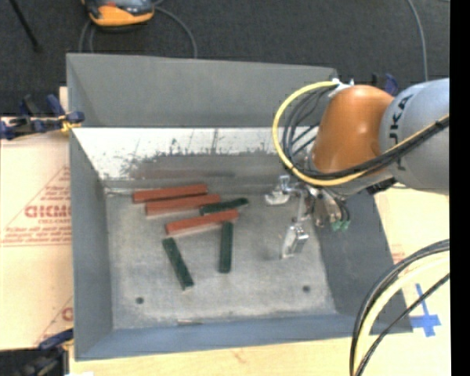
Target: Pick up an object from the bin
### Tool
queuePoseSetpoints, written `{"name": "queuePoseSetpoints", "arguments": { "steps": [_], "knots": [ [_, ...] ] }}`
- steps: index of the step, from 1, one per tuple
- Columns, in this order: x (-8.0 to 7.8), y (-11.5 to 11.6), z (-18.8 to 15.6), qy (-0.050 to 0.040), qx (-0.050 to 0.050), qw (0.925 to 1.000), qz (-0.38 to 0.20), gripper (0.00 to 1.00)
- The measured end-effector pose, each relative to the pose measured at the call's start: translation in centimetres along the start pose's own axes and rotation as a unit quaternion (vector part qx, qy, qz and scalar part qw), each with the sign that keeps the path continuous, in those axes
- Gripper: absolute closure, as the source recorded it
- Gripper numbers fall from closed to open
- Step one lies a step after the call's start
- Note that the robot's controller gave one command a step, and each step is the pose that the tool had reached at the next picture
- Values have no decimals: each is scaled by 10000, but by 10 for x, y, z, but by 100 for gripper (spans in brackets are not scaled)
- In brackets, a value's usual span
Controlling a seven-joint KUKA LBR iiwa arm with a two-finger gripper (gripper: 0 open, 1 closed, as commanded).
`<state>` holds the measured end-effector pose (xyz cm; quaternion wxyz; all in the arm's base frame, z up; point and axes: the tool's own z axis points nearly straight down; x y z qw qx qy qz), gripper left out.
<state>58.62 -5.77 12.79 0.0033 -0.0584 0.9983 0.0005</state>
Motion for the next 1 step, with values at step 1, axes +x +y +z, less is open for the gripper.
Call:
{"name": "queuePoseSetpoints", "arguments": {
  "steps": [1],
  "knots": [
    [13,-3,33,2,2,9980,-634,0]
  ]
}}
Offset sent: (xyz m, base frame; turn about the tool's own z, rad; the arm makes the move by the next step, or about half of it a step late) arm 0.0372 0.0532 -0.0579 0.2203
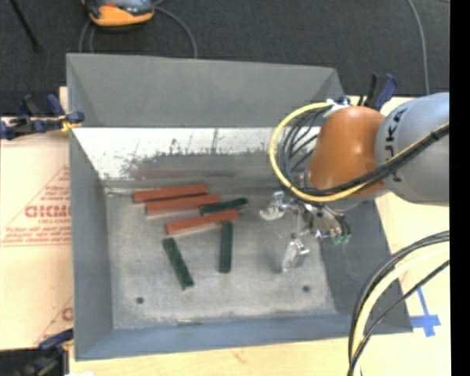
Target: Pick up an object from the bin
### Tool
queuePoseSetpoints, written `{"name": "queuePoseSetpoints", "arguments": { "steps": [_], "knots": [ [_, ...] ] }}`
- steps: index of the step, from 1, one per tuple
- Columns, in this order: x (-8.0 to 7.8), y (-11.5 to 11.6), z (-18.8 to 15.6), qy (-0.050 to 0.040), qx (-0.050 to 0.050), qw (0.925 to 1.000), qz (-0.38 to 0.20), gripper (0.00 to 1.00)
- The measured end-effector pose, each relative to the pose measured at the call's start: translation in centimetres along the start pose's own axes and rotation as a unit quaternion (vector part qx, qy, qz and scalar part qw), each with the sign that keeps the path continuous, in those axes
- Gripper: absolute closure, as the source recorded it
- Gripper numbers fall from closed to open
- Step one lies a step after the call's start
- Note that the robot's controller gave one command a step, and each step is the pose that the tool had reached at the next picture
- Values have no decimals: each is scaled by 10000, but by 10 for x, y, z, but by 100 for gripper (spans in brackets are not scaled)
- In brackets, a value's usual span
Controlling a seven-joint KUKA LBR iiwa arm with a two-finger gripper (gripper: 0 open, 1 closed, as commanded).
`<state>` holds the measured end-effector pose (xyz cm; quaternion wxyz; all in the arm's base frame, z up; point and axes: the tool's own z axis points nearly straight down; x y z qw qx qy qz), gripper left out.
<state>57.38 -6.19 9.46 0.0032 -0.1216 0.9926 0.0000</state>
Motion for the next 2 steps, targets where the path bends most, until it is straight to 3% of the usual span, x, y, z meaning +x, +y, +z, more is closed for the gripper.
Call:
{"name": "queuePoseSetpoints", "arguments": {
  "steps": [1,2],
  "knots": [
    [-20,10,13,17,6,9990,451,0],
    [-64,36,11,13,2,9854,1704,0]
  ]
}}
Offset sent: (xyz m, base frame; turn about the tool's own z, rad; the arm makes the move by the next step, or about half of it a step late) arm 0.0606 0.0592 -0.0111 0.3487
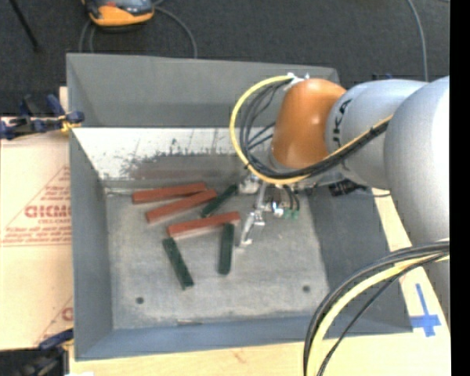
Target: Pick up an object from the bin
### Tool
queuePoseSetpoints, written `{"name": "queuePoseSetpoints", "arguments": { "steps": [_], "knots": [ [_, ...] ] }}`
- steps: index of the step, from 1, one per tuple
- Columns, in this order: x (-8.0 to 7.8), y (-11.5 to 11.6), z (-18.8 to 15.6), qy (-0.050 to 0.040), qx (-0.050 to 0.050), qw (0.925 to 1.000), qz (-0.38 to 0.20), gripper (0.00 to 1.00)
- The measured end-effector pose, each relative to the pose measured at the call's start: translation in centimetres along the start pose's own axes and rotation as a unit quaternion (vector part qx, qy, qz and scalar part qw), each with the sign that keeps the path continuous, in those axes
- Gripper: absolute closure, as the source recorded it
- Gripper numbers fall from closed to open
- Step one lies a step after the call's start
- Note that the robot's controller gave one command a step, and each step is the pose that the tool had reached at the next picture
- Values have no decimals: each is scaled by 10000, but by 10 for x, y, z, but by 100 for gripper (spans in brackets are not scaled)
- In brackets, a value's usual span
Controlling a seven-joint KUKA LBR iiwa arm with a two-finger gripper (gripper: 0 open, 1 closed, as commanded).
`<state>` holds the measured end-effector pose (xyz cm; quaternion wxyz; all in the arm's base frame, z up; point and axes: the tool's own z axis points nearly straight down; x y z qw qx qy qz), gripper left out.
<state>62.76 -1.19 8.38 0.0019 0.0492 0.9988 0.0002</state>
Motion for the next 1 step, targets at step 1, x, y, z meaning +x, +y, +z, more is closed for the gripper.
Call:
{"name": "queuePoseSetpoints", "arguments": {
  "steps": [1],
  "knots": [
    [15,29,6,-59,9,9914,-1307,100]
  ]
}}
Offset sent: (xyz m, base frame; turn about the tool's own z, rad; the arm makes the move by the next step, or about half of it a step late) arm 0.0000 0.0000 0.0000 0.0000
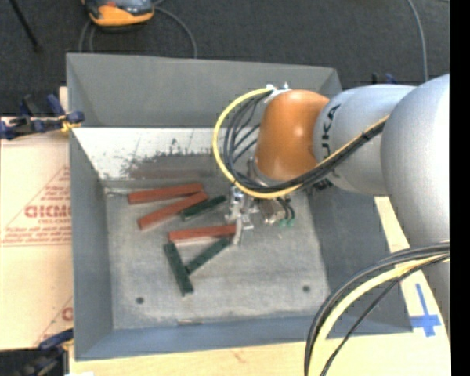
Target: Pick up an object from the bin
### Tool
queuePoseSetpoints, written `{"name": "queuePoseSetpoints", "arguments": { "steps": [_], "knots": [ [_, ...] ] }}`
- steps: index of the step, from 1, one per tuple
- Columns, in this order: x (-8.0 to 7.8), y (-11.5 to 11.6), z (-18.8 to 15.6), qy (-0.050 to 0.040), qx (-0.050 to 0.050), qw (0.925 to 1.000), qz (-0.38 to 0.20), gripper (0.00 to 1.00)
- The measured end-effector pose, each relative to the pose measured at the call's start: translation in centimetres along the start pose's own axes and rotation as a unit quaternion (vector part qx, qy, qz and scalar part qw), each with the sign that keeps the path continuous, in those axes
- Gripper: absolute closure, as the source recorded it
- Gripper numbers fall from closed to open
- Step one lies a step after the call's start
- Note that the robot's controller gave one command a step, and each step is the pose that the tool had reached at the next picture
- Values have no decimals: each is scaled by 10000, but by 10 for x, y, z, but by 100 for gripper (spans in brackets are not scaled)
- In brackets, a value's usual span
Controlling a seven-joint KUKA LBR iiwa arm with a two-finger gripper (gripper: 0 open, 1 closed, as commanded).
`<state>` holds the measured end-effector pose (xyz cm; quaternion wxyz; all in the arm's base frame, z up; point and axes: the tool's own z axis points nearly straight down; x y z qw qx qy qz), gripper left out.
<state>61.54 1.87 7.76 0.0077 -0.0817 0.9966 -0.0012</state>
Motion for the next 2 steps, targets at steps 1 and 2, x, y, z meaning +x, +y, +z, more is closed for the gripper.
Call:
{"name": "queuePoseSetpoints", "arguments": {
  "steps": [1,2],
  "knots": [
    [0,0,0,0,0,10000,-3,100],
    [-15,-2,-149,31,-11,9999,147,100]
  ]
}}
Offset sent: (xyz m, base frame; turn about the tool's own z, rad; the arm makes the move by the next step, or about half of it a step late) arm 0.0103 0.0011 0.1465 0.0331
